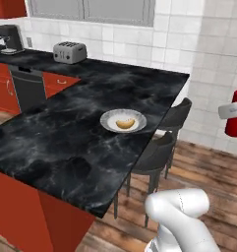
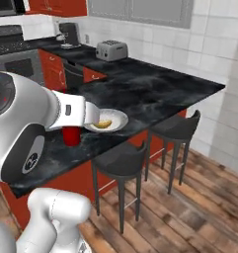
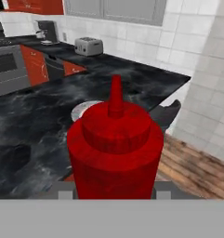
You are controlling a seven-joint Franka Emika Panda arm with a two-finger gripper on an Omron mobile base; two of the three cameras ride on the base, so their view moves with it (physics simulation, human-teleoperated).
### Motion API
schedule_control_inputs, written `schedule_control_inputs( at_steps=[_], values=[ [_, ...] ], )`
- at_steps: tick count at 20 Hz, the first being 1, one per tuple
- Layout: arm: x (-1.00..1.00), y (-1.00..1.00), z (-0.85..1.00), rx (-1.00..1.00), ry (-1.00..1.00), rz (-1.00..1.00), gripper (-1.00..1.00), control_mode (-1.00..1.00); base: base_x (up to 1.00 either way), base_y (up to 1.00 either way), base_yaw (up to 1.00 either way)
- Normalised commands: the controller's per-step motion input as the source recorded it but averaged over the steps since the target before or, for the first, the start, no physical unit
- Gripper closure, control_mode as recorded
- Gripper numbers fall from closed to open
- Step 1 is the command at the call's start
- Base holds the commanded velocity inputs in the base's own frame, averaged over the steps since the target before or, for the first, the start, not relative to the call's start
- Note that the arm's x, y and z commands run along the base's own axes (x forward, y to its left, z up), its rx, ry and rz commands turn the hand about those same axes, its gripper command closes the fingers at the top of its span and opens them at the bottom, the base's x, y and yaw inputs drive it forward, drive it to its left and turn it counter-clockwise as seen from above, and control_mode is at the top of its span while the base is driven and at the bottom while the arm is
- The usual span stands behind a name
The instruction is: Move the hot dog bun to the plate on the dining table and place the condiment next to that plate. Then navigate to the fridge and take the sausage and place it on the plate as well.
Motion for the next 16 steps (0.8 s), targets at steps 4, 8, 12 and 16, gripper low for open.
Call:
schedule_control_inputs(
  at_steps=[4,8,12,16],
  values=[
    [0.0,0.0,0.0,0.0,0.0,0.0,1.0,1.0,0.15,-0.52,0.5],
    [0.0,0.0,0.0,0.0,0.0,0.0,1.0,1.0,0.01,-0.62,0.48],
    [0.0,0.0,0.0,0.0,0.0,0.0,1.0,1.0,0.0,-0.77,0.43],
    [0.0,0.0,0.0,0.0,0.0,0.0,1.0,1.0,0.0,-0.76,0.44]
  ],
)
